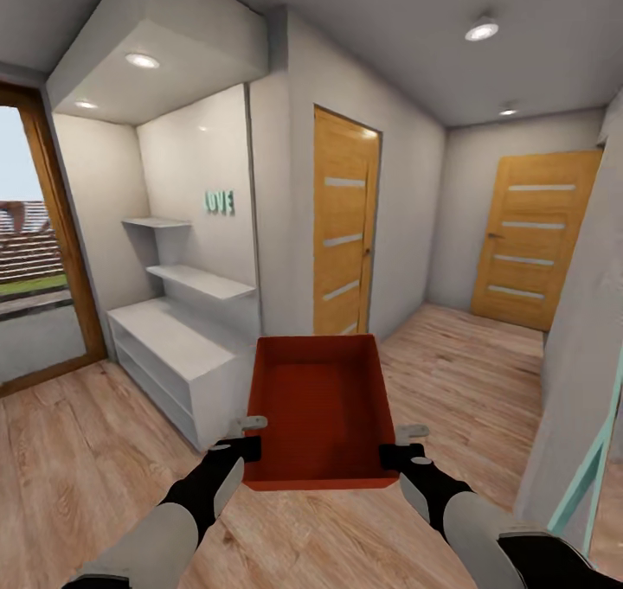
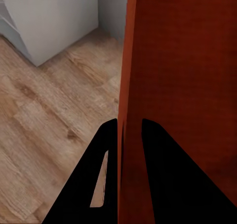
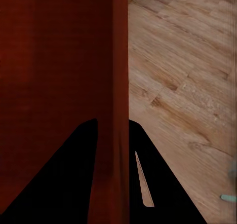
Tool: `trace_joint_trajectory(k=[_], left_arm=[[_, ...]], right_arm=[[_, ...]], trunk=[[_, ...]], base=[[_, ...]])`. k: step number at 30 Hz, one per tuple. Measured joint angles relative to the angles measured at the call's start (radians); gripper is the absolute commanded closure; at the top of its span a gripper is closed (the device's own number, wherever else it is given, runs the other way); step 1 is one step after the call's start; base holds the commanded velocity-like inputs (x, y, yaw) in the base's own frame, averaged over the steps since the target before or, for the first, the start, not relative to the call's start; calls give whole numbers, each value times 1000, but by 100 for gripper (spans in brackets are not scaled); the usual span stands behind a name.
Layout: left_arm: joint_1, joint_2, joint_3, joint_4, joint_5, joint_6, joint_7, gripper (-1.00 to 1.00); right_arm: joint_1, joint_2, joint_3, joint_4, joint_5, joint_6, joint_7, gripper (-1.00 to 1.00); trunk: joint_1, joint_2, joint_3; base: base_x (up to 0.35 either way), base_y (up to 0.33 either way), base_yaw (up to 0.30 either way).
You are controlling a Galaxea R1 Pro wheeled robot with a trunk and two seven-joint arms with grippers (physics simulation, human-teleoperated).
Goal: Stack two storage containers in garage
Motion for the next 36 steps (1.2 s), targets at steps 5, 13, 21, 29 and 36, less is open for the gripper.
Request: trace_joint_trajectory(k=[5, 13, 21, 29, 36], left_arm=[[0, 0, -1, -1, 1, 0, 1, 100], [0, -1, -1, -1, 1, 0, 2, 100], [0, 0, -1, -2, 1, 0, 1, 100], [0, -2, -1, -3, -1, 0, 3, 100], [0, -2, -1, -3, -1, 0, 3, 100]], right_arm=[[0, 0, 0, -1, 0, 0, 0, 100], [0, -1, 1, -1, -1, 0, 0, 100], [0, 0, 0, -1, 0, -1, 0, 100], [0, -1, 1, 2, -2, -5, 1, 100], [0, -1, 1, 3, -2, -6, 1, 100]], trunk=[[0, 0, 0], [0, 0, 0], [0, 0, 0], [0, 0, 0], [0, 0, 0]], base=[[324, 0, -238], [324, 0, -238], [323, 0, -221], [324, 0, -21], [324, 0, -1]])
